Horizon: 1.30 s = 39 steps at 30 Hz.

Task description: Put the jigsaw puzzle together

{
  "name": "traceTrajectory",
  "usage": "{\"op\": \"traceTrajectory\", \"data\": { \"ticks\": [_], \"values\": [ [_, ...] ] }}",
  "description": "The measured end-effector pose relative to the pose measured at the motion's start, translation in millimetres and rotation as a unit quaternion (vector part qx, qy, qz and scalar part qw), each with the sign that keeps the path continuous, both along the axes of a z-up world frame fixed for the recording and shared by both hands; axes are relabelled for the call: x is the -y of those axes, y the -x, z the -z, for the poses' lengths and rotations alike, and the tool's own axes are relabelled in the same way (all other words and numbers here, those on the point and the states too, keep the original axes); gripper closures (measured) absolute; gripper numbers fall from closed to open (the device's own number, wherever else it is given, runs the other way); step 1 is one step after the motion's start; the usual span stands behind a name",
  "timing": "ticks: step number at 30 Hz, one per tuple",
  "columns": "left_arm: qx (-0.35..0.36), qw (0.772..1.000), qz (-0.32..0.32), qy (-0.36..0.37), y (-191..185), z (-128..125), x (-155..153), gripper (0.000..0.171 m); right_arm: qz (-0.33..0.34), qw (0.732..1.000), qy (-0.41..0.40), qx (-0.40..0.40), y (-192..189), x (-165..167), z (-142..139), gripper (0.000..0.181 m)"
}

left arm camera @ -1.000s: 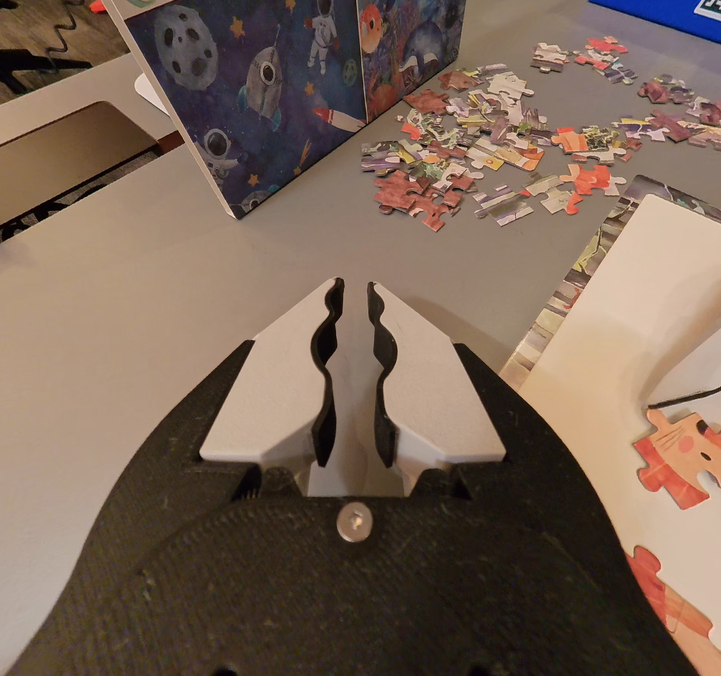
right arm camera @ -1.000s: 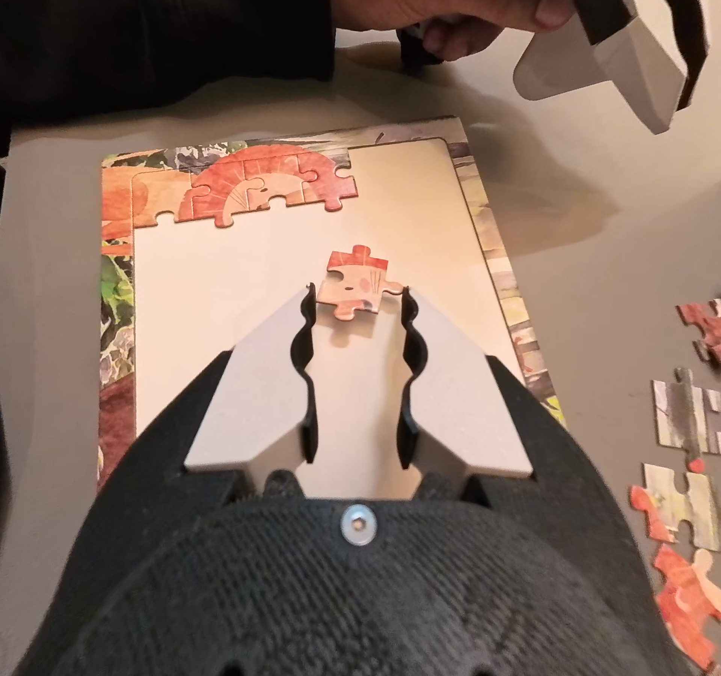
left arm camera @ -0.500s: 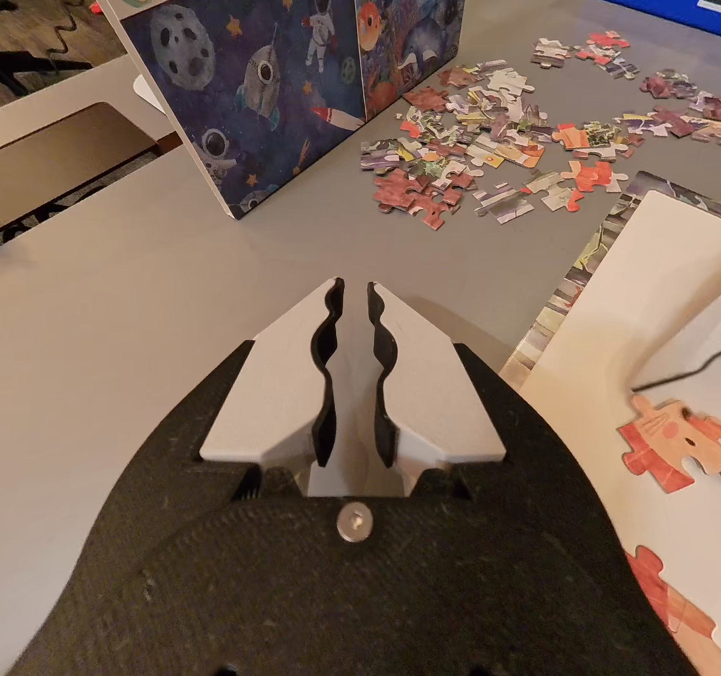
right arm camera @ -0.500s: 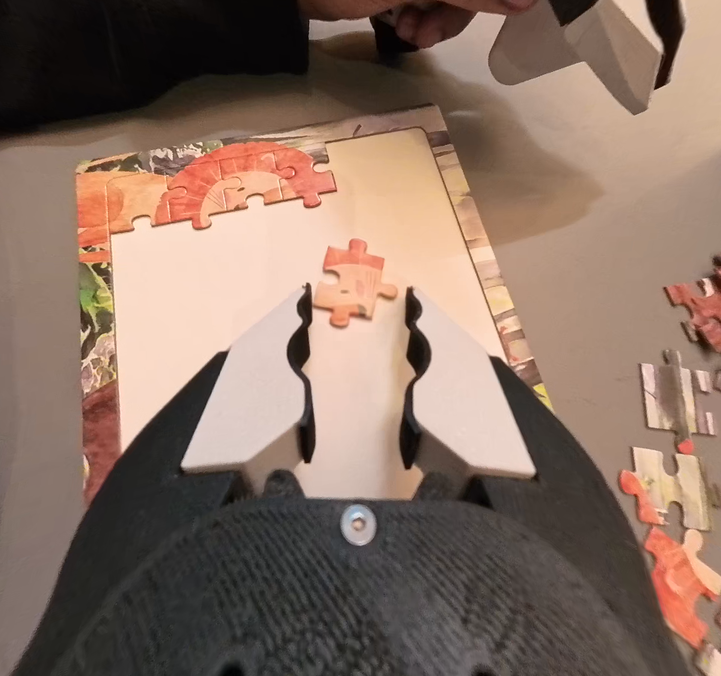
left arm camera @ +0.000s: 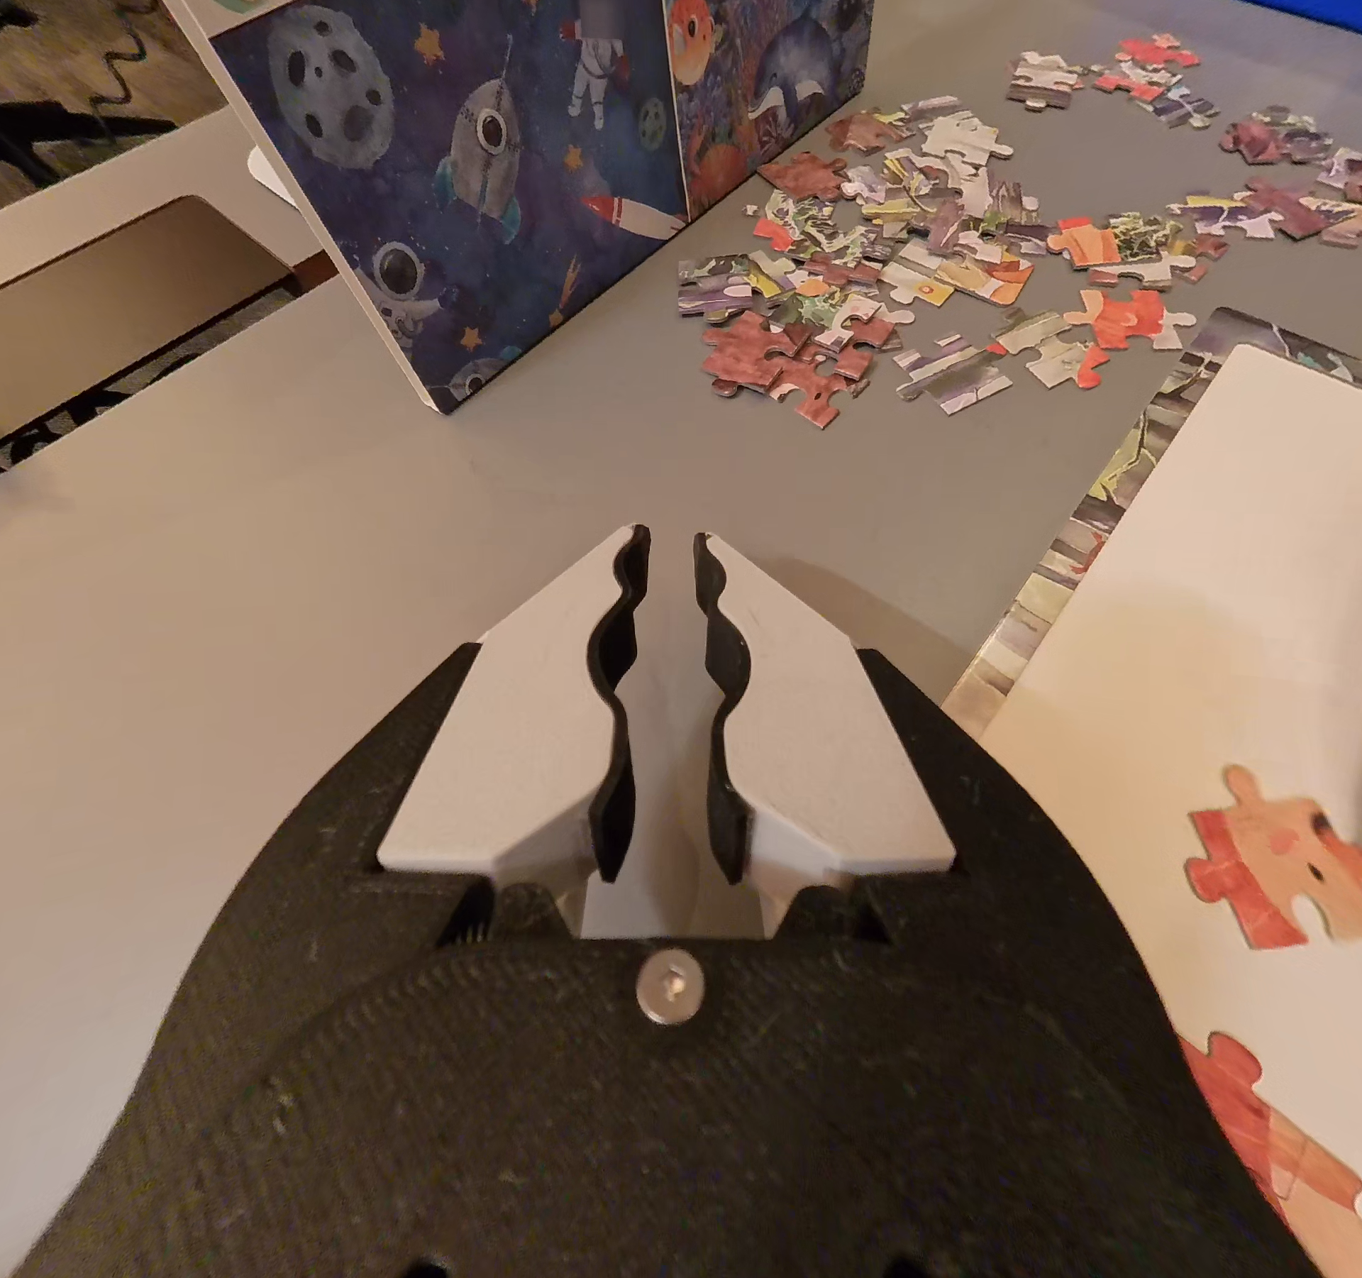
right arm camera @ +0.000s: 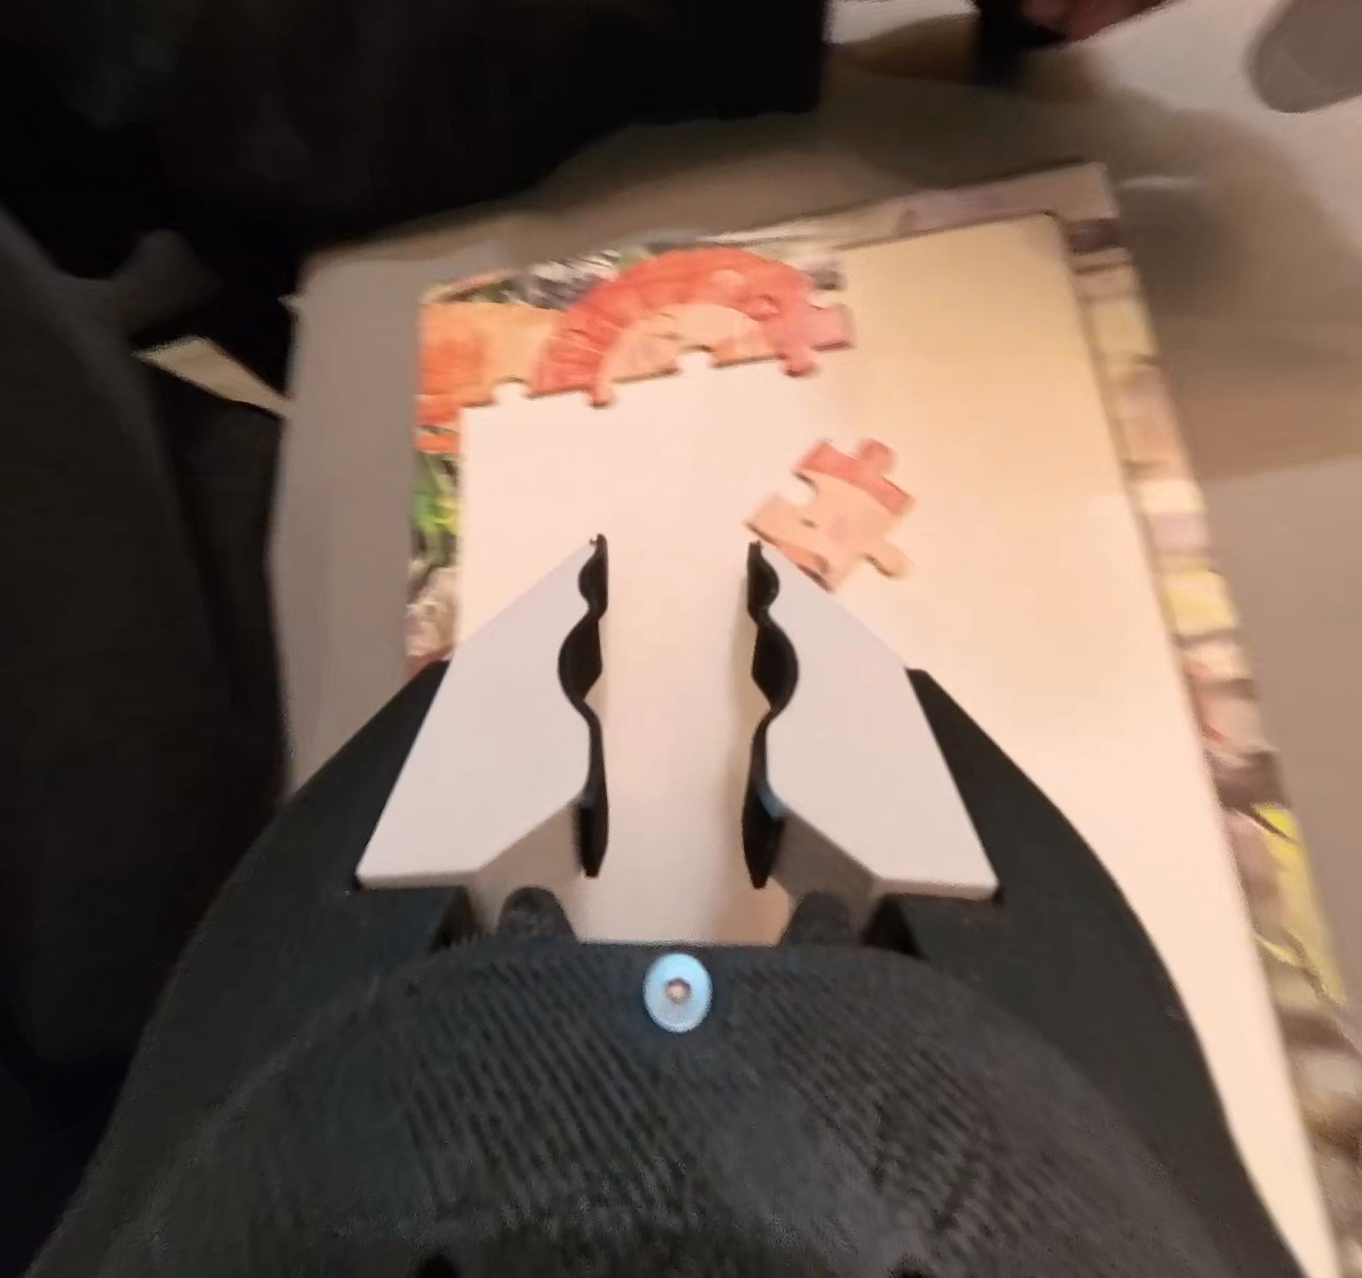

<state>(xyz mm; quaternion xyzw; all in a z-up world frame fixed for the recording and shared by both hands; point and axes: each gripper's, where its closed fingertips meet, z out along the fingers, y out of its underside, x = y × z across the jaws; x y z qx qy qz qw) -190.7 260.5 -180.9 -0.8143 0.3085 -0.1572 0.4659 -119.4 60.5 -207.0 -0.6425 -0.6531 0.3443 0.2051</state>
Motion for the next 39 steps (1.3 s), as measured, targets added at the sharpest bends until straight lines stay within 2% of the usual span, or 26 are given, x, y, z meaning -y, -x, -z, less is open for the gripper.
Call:
{"op": "traceTrajectory", "data": {
  "ticks": [2, 3, 8, 13, 18, 23, 27, 31, 36, 39],
  "values": [
    [-0.001, 1.000, 0.000, -0.001, 0, 0, 0, 0.161, -0.032, 0.998, 0.049, -0.028, 5, 18, -11, 0.146],
    [-0.001, 1.000, 0.000, -0.001, 0, 0, 0, 0.161, -0.027, 0.997, 0.055, -0.040, 7, 16, -15, 0.146],
    [0.000, 1.000, 0.000, 0.000, 0, 0, 0, 0.161, 0.056, 0.997, 0.015, -0.054, 4, -25, -15, 0.131],
    [-0.008, 1.000, 0.002, 0.000, -1, 2, 0, 0.161, 0.051, 0.997, 0.024, -0.062, 13, -30, -13, 0.117],
    [-0.013, 1.000, 0.002, -0.002, -1, 2, 1, 0.161, 0.028, 0.997, 0.052, -0.040, 10, -21, -4, 0.118],
    [0.001, 1.000, 0.000, 0.002, 0, 0, 0, 0.160, 0.025, 0.999, 0.016, -0.022, 8, -22, 1, 0.121],
    [0.004, 1.000, 0.000, 0.003, 0, 0, 0, 0.160, 0.019, 1.000, 0.017, -0.006, 0, -20, 2, 0.127],
    [-0.003, 1.000, 0.001, 0.003, 0, 1, 0, 0.160, -0.021, 0.997, 0.077, 0.011, -12, 2, -1, 0.134],
    [-0.008, 1.000, 0.002, 0.003, -1, 2, 1, 0.160, -0.144, 0.969, 0.201, 0.006, -9, 63, -15, 0.138],
    [-0.005, 1.000, 0.002, 0.003, -1, 2, 1, 0.160, -0.145, 0.970, 0.195, -0.031, -1, 60, -28, 0.139]
  ]
}}
